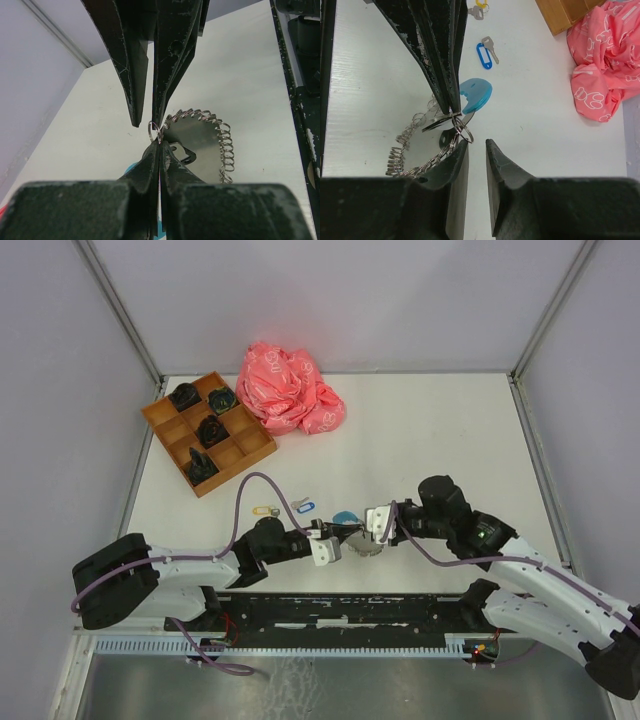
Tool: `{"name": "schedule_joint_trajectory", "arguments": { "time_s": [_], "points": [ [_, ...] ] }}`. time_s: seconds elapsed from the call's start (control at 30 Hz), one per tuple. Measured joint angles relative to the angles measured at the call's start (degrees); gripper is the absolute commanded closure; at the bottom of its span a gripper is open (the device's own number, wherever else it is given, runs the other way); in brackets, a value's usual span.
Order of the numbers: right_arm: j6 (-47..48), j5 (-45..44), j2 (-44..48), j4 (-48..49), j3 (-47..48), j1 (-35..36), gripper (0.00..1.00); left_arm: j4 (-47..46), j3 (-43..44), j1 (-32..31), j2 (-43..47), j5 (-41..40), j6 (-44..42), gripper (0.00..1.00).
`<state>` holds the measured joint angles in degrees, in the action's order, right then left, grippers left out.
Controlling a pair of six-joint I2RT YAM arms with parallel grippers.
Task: Put the keys on the keyring
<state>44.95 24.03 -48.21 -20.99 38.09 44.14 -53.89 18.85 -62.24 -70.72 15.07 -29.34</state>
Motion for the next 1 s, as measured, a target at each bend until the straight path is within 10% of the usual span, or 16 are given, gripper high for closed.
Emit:
{"name": "schedule_joint_trajectory", "arguments": {
  "time_s": [0.4, 1.0],
  "points": [
    [0.3, 1.8, -2.2, 0.5, -0.1, -0.2, 0.99, -0.7, -0.3, 0.0, 0.0, -0.2, 0.3, 0.97],
    [5.8, 1.4, -4.3, -5.7, 3.6, -0.5, 0.99, 6.7, 3.3, 0.0, 0.4, -0.5, 0.6, 0.97]
  ]
}}
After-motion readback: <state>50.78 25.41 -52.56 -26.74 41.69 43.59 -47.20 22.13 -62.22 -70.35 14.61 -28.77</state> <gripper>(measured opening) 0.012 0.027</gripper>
